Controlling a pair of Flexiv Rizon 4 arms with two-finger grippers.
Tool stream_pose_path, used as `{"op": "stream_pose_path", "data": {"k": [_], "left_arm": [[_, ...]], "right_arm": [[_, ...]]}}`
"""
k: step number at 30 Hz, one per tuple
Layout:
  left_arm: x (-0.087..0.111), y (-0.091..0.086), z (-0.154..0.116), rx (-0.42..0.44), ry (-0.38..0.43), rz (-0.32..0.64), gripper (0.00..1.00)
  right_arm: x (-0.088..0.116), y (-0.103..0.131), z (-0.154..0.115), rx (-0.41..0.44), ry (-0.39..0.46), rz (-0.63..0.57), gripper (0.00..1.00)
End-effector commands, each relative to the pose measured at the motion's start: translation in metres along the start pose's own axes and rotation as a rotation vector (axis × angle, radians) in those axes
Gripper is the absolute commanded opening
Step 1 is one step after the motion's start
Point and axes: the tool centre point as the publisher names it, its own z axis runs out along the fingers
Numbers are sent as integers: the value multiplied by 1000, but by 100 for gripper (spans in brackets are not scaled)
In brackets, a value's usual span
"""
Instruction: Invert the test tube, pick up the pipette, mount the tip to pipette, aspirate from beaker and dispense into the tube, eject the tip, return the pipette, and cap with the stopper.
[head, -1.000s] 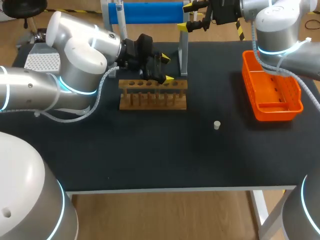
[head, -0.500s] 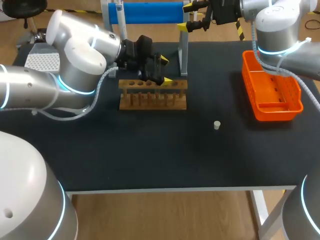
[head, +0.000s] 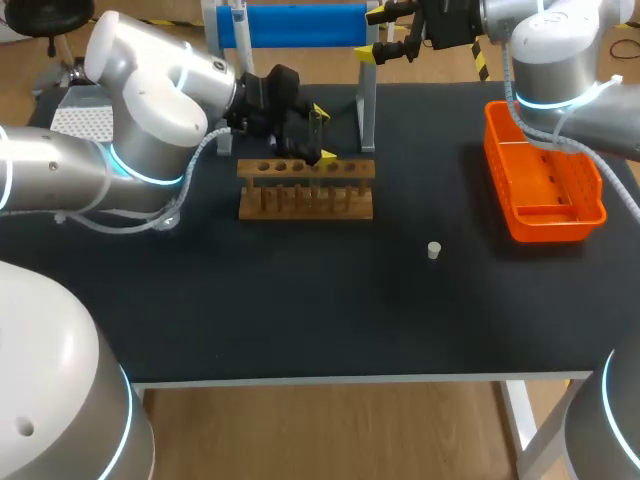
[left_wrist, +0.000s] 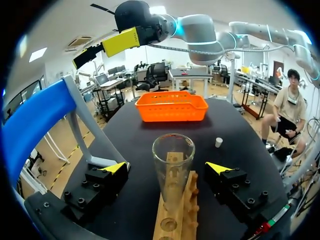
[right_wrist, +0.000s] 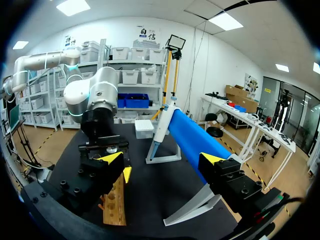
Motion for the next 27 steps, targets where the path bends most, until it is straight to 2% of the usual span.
{"op": "stream_pose_path", "data": {"k": [1, 27], "left_arm": [[1, 0, -5, -6, 4, -1, 100], [0, -2, -6, 0, 5, 4, 100]], "right_arm": [[-1, 0, -1, 1, 3, 0, 100], [-1, 0, -1, 1, 3, 0, 100]]}}
